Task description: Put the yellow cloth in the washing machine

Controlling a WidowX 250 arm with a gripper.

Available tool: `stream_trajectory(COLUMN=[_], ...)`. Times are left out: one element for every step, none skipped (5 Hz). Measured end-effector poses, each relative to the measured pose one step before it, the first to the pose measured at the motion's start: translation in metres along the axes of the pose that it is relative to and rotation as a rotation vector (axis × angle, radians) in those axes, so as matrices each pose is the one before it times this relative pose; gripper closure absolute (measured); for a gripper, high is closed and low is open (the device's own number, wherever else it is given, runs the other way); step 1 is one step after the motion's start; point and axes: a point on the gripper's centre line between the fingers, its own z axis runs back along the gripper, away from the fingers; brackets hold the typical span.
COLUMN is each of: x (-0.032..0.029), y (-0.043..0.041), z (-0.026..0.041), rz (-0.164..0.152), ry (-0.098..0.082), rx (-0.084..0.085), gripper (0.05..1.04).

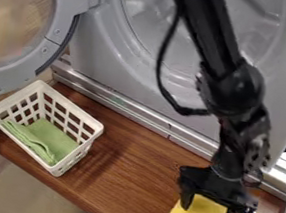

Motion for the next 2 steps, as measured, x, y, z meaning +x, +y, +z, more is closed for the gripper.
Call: stream_trajectory(x=[-0.00497, 0.00140], y=[0.00051, 0.00028], z=[-0.01111, -0.00556], rz=[0.0034, 0.0100], ry=[-0.0099, -0.0116], rx=[-0.0177, -0.0025], gripper=[0.084, 0.083])
